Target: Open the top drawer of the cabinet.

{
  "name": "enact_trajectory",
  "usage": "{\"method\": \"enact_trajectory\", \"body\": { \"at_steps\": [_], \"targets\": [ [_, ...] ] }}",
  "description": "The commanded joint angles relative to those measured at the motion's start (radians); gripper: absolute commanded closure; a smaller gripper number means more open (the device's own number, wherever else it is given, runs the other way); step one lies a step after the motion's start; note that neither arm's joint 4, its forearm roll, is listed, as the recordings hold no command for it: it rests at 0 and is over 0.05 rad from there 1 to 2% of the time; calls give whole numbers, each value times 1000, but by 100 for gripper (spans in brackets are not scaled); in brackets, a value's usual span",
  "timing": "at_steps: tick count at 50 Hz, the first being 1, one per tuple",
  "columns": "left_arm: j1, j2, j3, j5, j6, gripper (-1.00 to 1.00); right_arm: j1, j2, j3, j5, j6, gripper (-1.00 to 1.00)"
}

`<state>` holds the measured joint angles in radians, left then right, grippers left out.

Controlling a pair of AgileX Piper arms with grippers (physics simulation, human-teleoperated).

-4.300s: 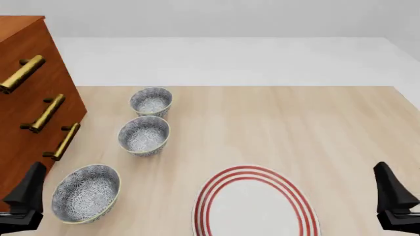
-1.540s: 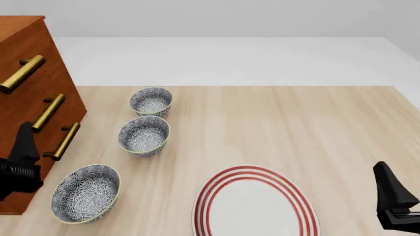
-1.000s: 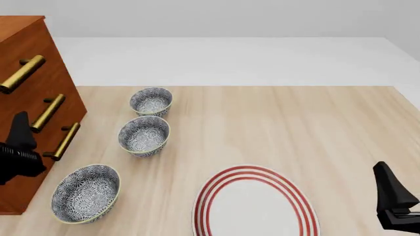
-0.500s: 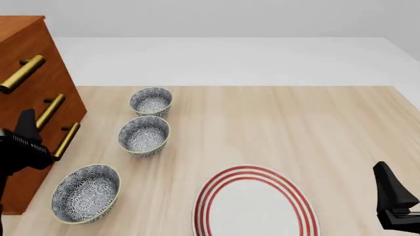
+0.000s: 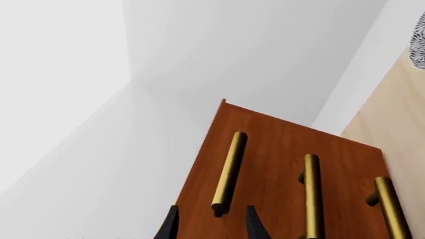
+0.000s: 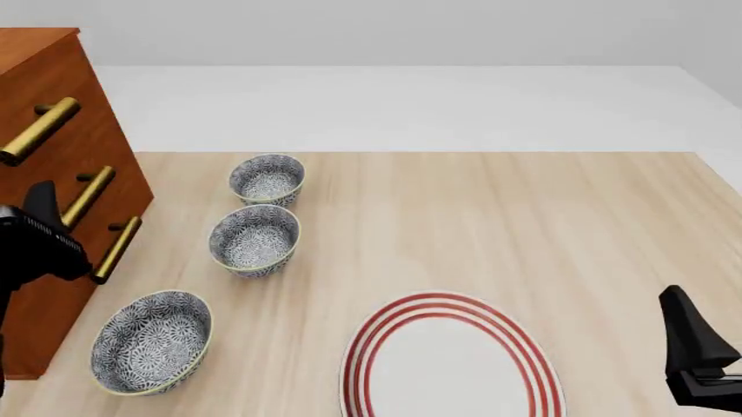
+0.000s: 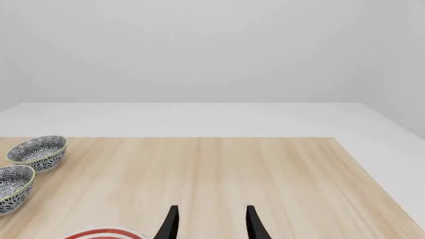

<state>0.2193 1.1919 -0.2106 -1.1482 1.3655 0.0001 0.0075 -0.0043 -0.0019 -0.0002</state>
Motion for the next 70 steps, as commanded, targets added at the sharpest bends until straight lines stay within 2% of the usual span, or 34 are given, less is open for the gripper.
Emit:
{"method": "enact_trajectory", "body": {
  "at_steps": [1, 24, 52, 53, 70],
  "targets": [
    [20, 38, -29, 0, 10, -100, 0, 0, 0, 0, 0, -100],
    [32, 156, -99, 4, 39, -100, 0, 0, 0, 0, 0, -100],
    [60, 199, -141, 16, 37, -100, 0, 0, 0, 0, 0, -100],
    [61, 197, -139, -4, 39, 100, 0, 0, 0, 0, 0, -100],
    [45, 196, -124, 6, 59, 100, 0, 0, 0, 0, 0, -100]
  ]
}}
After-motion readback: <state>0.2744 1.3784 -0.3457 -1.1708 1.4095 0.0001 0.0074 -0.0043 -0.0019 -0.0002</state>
